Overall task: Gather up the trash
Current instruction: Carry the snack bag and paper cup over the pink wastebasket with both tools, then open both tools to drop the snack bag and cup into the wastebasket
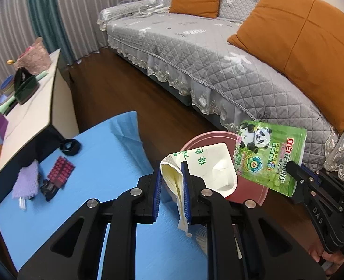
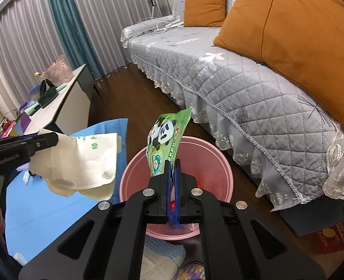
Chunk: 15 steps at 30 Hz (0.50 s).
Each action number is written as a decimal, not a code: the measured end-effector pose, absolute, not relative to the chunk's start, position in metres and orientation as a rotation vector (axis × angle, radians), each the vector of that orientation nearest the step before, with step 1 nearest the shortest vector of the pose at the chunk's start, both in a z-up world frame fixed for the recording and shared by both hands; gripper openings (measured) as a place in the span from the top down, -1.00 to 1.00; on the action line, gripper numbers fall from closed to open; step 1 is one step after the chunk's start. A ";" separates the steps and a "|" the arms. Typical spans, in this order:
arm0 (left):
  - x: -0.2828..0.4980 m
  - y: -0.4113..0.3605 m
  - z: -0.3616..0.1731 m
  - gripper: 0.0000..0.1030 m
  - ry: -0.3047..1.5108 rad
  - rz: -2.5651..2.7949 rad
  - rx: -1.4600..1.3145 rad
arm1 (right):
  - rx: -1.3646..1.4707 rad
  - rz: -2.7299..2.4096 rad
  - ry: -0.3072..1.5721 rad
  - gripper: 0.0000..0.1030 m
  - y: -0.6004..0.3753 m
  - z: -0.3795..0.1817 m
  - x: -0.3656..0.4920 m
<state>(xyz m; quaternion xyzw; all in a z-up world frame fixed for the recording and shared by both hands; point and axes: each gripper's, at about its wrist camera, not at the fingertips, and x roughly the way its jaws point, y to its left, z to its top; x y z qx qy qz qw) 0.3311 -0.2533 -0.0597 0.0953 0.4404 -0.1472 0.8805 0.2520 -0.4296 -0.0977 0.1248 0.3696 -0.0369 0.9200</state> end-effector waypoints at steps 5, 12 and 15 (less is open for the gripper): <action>0.346 -0.272 -0.082 0.69 0.949 -0.319 0.215 | 0.238 -0.100 0.777 0.94 -0.434 -0.105 0.258; 0.359 -0.292 -0.109 0.66 0.975 -0.330 0.233 | 0.214 -0.124 0.821 0.94 -0.437 -0.118 0.271; 0.364 -0.296 -0.119 0.27 1.000 -0.364 0.228 | 0.198 -0.137 0.847 0.87 -0.435 -0.124 0.277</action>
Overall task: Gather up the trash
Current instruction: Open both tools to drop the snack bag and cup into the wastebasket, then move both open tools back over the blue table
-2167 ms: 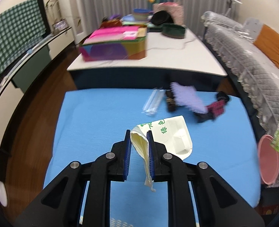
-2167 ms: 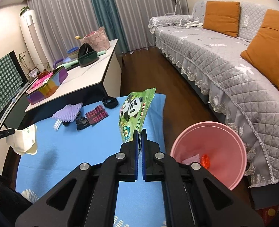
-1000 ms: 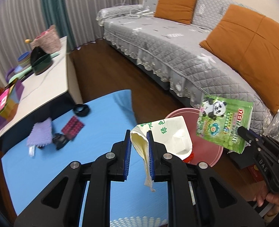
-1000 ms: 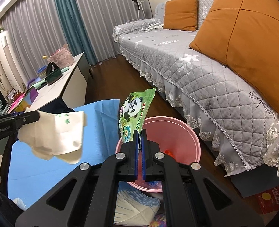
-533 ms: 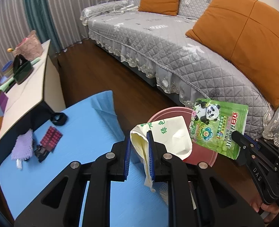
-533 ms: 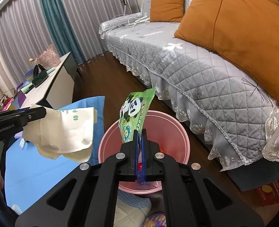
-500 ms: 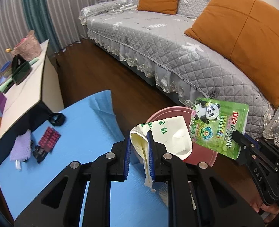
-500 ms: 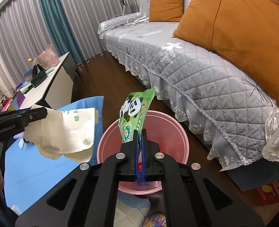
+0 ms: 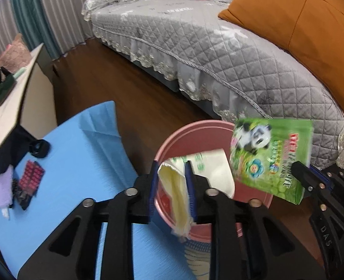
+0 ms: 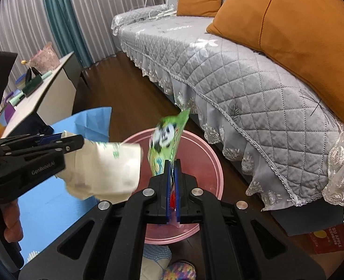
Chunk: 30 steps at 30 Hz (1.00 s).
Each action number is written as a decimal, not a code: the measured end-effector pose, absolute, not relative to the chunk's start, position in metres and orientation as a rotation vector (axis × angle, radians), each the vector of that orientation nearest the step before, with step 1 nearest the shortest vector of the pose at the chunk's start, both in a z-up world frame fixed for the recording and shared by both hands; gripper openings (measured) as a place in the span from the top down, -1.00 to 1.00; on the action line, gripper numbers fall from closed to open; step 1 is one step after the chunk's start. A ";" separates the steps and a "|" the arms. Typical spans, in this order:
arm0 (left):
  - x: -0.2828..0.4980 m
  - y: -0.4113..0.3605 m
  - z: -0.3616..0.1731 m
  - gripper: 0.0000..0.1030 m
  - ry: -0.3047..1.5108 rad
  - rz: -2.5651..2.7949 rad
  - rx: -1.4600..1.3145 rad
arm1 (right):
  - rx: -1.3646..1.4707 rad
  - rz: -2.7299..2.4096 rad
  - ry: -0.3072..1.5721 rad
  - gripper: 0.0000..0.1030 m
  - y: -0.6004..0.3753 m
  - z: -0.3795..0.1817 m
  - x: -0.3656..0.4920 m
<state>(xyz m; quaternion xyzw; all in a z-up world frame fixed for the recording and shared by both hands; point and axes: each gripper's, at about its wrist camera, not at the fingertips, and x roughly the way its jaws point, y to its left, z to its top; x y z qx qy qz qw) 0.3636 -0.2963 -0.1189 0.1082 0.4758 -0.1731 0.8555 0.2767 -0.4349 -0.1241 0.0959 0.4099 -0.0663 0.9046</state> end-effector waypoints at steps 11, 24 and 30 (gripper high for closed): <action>0.363 -0.272 -0.146 -0.82 1.060 -0.281 0.243 | 0.172 -0.145 0.903 -0.47 -0.427 -0.135 0.285; 0.342 -0.228 -0.106 -0.81 1.011 -0.246 0.150 | 0.202 -0.153 0.875 -0.70 -0.416 -0.116 0.282; 0.333 -0.208 -0.092 -0.82 0.994 -0.207 0.143 | 0.227 -0.154 0.856 -0.72 -0.412 -0.104 0.275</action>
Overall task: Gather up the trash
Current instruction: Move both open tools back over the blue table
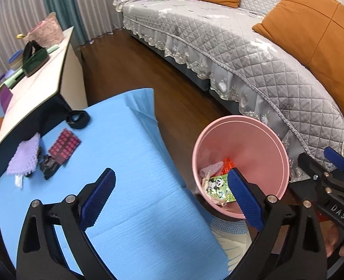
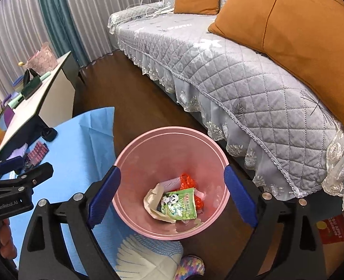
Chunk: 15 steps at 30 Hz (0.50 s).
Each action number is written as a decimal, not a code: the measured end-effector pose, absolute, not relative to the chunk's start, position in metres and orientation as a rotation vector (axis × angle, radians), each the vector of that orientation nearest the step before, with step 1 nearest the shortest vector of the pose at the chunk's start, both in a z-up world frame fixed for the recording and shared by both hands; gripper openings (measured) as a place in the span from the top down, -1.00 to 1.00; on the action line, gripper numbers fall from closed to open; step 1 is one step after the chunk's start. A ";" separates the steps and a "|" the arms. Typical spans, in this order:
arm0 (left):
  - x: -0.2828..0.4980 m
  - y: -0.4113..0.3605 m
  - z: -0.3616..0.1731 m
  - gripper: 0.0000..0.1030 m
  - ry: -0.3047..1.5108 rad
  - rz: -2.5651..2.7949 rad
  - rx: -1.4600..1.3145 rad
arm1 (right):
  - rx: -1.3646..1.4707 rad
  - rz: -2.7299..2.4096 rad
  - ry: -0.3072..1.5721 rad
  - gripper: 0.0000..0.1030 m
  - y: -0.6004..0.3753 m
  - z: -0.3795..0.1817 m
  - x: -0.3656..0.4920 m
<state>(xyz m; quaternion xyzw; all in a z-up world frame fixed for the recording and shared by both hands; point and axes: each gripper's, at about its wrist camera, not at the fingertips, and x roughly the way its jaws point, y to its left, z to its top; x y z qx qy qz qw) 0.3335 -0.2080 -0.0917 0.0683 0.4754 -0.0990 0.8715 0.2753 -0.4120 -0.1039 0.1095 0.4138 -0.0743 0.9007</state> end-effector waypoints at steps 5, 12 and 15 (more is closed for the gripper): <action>0.326 -0.184 -0.081 -0.82 0.982 -0.172 0.123 | 0.231 -0.128 0.827 -0.74 -0.398 -0.093 0.271; 0.302 -0.134 -0.049 -0.81 0.914 -0.098 0.101 | 0.250 -0.049 0.762 -0.75 -0.364 -0.072 0.270; 0.292 -0.109 -0.035 -0.81 0.886 -0.057 0.074 | 0.247 -0.016 0.748 -0.76 -0.345 -0.065 0.272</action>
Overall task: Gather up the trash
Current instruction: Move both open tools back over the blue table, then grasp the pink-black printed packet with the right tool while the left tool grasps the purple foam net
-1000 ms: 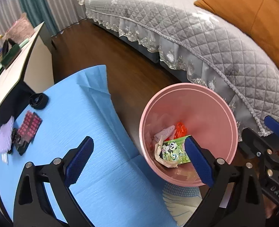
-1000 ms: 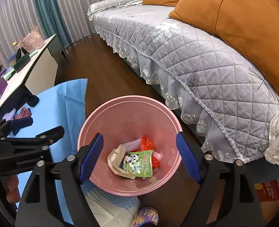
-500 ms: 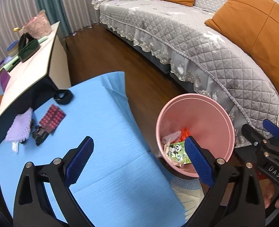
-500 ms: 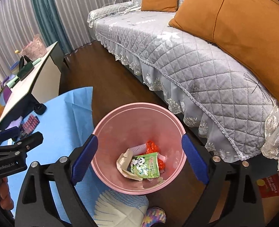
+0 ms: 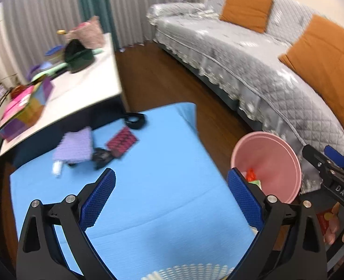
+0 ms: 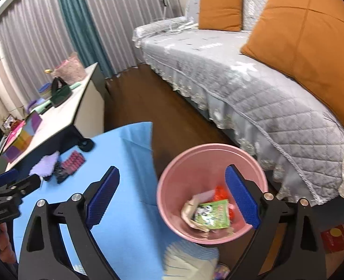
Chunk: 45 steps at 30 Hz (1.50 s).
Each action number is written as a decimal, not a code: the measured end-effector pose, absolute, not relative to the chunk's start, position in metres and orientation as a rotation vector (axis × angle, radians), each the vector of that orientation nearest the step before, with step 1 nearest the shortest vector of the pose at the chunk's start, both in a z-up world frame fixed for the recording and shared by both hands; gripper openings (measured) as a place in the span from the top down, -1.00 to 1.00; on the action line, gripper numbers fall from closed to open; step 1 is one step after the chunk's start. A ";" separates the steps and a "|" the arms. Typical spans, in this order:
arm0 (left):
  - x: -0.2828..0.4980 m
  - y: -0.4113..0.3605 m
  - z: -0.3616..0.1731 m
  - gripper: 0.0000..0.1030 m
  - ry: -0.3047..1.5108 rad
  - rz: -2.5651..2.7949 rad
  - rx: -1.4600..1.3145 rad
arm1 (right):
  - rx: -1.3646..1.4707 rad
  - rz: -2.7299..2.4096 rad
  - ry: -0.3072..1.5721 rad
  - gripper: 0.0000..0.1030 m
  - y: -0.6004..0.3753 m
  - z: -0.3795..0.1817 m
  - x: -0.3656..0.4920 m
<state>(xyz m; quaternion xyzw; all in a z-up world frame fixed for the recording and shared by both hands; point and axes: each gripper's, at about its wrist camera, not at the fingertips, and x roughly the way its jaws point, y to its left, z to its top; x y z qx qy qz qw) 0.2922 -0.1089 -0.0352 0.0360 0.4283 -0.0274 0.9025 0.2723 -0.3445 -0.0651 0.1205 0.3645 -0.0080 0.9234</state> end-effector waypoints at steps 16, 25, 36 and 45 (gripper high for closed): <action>0.253 0.030 -0.019 -0.82 0.838 0.203 0.029 | 0.159 0.175 0.718 -0.77 -0.224 -0.050 0.280; 0.247 0.127 -0.036 -0.82 0.847 0.370 -0.026 | 0.083 0.218 0.746 -0.77 -0.173 -0.062 0.289; 0.258 0.220 -0.084 -0.82 0.895 0.452 -0.162 | -0.038 0.289 0.811 -0.77 -0.103 -0.090 0.309; 0.265 0.271 -0.089 -0.82 0.904 0.492 -0.258 | -0.151 0.275 0.886 -0.77 -0.041 -0.133 0.380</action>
